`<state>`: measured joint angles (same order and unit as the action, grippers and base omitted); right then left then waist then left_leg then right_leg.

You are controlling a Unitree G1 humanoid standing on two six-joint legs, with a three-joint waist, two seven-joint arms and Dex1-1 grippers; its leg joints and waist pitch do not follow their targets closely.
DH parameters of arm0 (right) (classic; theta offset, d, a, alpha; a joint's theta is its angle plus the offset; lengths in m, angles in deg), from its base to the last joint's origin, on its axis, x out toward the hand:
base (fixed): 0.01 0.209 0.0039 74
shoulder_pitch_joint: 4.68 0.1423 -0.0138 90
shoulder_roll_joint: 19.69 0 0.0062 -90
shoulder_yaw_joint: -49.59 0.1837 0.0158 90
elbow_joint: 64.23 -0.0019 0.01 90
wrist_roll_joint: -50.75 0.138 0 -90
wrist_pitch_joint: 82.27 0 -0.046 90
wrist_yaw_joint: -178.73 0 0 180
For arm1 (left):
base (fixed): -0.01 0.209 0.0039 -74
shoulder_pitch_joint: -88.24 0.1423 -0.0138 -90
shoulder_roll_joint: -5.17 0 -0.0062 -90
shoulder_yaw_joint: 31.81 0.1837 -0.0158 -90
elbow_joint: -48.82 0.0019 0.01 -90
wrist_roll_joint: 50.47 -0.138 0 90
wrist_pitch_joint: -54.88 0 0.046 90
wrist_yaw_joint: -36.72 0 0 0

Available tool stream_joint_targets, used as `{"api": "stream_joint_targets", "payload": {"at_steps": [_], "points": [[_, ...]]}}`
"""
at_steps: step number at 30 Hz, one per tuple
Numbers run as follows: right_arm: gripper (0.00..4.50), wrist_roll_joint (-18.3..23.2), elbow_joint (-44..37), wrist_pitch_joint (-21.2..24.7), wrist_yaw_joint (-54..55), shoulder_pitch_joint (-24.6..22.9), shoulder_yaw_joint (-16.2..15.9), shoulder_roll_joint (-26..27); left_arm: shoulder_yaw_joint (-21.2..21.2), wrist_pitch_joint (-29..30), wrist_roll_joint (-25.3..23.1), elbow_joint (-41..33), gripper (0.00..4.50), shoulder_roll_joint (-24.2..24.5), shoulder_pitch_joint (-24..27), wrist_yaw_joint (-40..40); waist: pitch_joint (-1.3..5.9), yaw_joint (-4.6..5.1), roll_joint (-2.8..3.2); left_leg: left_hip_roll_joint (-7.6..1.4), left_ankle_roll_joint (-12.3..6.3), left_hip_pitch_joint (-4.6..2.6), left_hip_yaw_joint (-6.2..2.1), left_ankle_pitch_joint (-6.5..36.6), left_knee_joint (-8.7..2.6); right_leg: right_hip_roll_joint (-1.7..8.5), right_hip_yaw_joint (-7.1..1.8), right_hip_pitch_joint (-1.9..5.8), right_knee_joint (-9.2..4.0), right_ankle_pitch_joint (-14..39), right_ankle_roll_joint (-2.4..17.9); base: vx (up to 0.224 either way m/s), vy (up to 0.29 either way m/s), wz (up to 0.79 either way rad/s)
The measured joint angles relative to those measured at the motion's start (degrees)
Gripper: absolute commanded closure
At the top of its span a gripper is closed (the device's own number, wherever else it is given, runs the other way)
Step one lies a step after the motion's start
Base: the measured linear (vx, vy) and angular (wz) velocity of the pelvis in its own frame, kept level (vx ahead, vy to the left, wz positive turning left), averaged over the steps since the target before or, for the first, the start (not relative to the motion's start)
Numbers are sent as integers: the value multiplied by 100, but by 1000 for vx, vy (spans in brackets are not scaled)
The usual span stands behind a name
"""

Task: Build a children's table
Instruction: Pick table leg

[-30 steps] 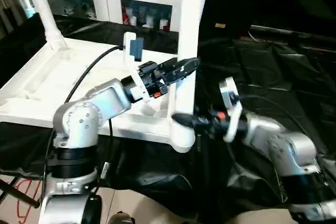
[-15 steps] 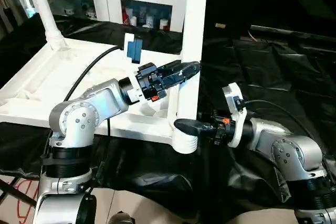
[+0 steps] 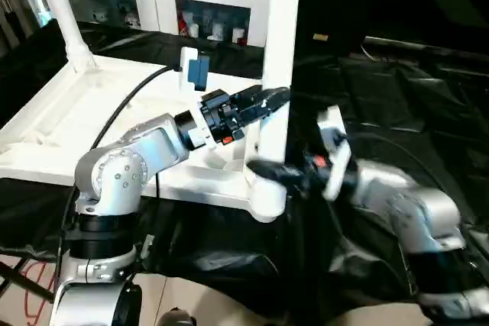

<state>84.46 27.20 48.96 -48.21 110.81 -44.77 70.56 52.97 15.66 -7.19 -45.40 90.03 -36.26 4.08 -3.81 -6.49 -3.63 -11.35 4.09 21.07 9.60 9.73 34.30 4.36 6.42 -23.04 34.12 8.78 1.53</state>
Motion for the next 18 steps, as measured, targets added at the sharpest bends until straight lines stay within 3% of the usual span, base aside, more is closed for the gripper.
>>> {"api": "stream_joint_targets", "payload": {"at_steps": [6, 13, 18], "points": [[129, -115, 138, 125, 331, 113, 57, 21, 81, -5, -439, -1, 269, -28, -175, 637, -1, 2, -5, 0, 0, 0, 0, 0, 0, 0, 0, -1, -1, 0, -1, 0, 0, 0], [129, -413, 234, -35, 524, 155, 33, 21, 117, -80, -600, -2, 269, -72, -191, 867, -1, 5, -7, 0, 0, 3, 1, 0, 0, 0, 0, -3, -1, 0, -1, 0, 0, 0], [129, -403, 240, 178, 520, 231, -6, -47, 188, -85, -658, -4, 269, -81, -191, 906, 0, 3, -10, 0, 0, 4, 1, 0, 0, 0, 0, -2, -1, 0, -2, 0, 0, 0]]}}
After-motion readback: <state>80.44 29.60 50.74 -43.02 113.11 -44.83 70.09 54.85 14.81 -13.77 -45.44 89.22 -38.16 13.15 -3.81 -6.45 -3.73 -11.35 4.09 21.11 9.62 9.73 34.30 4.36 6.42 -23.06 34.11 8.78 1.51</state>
